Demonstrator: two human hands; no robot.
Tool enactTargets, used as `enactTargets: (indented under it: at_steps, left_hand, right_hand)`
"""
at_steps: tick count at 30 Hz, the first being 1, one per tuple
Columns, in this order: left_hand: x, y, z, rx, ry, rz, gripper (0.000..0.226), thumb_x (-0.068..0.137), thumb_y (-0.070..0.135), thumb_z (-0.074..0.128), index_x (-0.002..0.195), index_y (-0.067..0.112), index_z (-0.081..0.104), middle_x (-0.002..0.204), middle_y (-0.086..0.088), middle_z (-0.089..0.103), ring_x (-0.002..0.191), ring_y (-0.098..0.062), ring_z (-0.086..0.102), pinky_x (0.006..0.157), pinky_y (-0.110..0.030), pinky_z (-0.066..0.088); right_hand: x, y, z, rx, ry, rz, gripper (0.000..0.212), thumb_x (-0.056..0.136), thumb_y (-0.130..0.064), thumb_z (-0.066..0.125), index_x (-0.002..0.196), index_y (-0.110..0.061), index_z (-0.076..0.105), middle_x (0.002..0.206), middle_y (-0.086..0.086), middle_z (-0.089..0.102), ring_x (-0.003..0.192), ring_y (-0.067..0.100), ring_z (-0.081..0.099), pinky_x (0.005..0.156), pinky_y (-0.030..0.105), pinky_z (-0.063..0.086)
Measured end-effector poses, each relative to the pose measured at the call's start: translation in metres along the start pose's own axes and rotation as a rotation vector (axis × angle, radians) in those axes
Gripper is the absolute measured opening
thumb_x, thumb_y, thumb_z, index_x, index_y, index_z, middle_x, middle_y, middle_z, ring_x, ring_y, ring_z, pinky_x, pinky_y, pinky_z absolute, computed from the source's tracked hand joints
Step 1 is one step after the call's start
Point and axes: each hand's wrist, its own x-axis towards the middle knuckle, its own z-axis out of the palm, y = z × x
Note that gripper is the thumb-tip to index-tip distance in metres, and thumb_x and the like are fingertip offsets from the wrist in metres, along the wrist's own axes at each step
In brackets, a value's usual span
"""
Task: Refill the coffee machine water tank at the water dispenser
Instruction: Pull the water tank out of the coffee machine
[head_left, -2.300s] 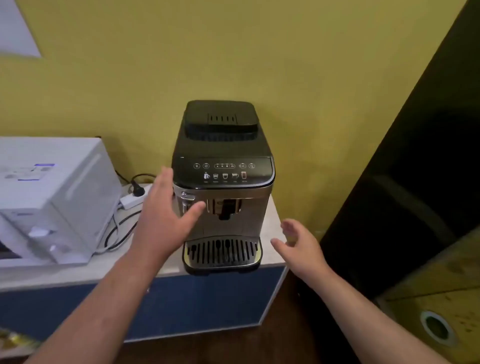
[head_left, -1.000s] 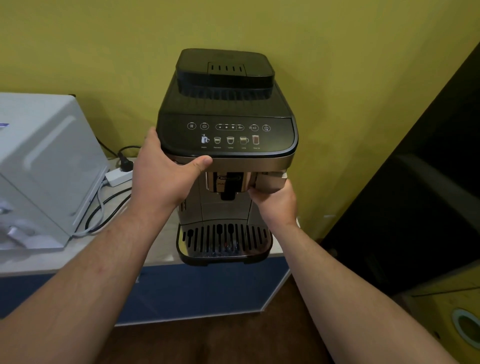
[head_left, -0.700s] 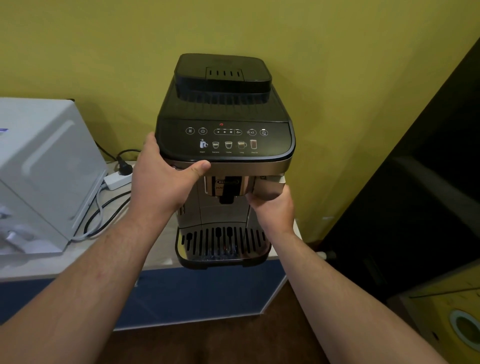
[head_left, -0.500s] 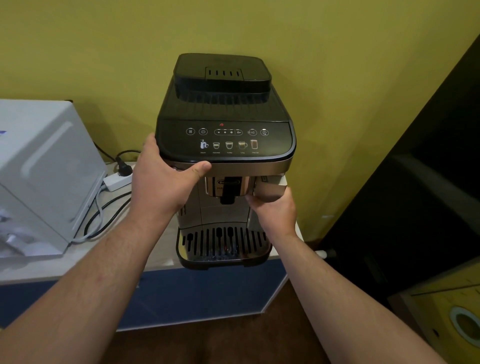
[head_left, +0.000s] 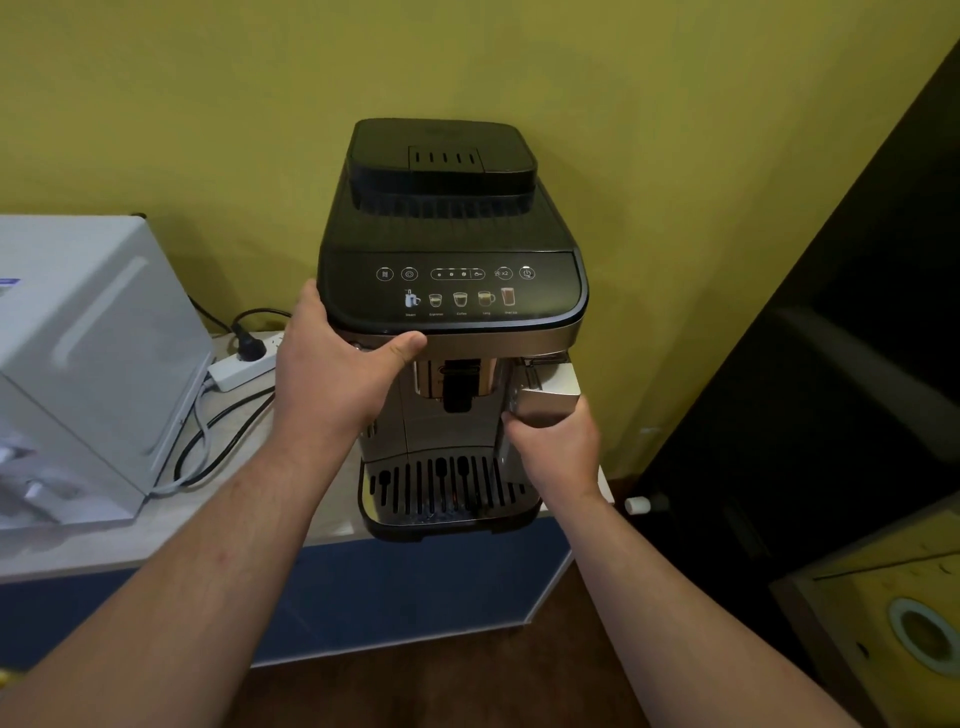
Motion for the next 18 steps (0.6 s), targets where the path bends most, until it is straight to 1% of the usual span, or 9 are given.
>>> enactTargets:
  at_steps: [3, 7, 11, 13, 16, 18]
  left_hand:
    - [0.000, 0.000, 0.000, -0.005, 0.000, 0.001, 0.071, 0.068, 0.035, 0.085, 0.129, 0.026, 0.050, 0.118, 0.013, 0.063, 0.107, -0.004, 0.060, 0.092, -0.023, 0.049]
    - [-0.001, 0.001, -0.001, -0.005, -0.010, 0.000, 0.071, 0.070, 0.033, 0.085, 0.131, 0.024, 0.049, 0.117, 0.014, 0.061, 0.104, -0.001, 0.058, 0.081, -0.010, 0.043]
    - [0.000, 0.001, -0.002, -0.007, -0.010, 0.008, 0.071, 0.069, 0.035, 0.085, 0.130, 0.024, 0.050, 0.118, 0.013, 0.062, 0.105, -0.003, 0.059, 0.084, -0.014, 0.044]
    - [0.000, 0.001, -0.002, -0.008, -0.015, 0.006, 0.070, 0.070, 0.034, 0.085, 0.130, 0.025, 0.049, 0.116, 0.015, 0.060, 0.104, -0.003, 0.058, 0.082, -0.012, 0.042]
    - [-0.001, 0.001, -0.002, -0.015, -0.026, 0.006, 0.069, 0.072, 0.033, 0.084, 0.130, 0.025, 0.048, 0.114, 0.016, 0.059, 0.103, -0.002, 0.057, 0.080, -0.009, 0.040]
    - [-0.001, 0.001, -0.002, -0.013, -0.026, 0.002, 0.070, 0.071, 0.033, 0.084, 0.130, 0.024, 0.048, 0.116, 0.014, 0.059, 0.105, -0.004, 0.057, 0.082, -0.011, 0.041]
  right_hand:
    - [-0.006, -0.001, -0.004, -0.006, -0.006, 0.002, 0.048, 0.068, -0.028, 0.086, 0.098, -0.025, 0.048, 0.088, -0.009, 0.058, 0.081, 0.008, 0.060, 0.059, 0.014, 0.047]
    - [-0.016, -0.004, -0.009, -0.002, -0.010, 0.000, 0.051, 0.069, -0.028, 0.087, 0.101, -0.024, 0.047, 0.088, -0.011, 0.057, 0.078, 0.005, 0.057, 0.057, 0.012, 0.045]
    - [-0.028, -0.002, -0.013, 0.015, -0.004, 0.000, 0.052, 0.068, -0.028, 0.087, 0.102, -0.026, 0.048, 0.090, -0.011, 0.058, 0.081, 0.006, 0.058, 0.060, 0.012, 0.047]
    - [-0.034, 0.000, -0.016, 0.036, -0.005, 0.004, 0.052, 0.067, -0.025, 0.088, 0.102, -0.028, 0.048, 0.093, -0.010, 0.059, 0.086, 0.008, 0.060, 0.062, 0.012, 0.048]
    - [-0.044, 0.000, -0.020, 0.060, -0.007, 0.006, 0.053, 0.068, -0.022, 0.087, 0.100, -0.032, 0.046, 0.093, -0.013, 0.058, 0.085, 0.004, 0.058, 0.058, 0.010, 0.046]
    - [-0.049, 0.000, -0.022, 0.070, -0.003, 0.003, 0.054, 0.068, -0.020, 0.087, 0.102, -0.031, 0.046, 0.094, -0.014, 0.057, 0.084, 0.002, 0.057, 0.056, 0.008, 0.045]
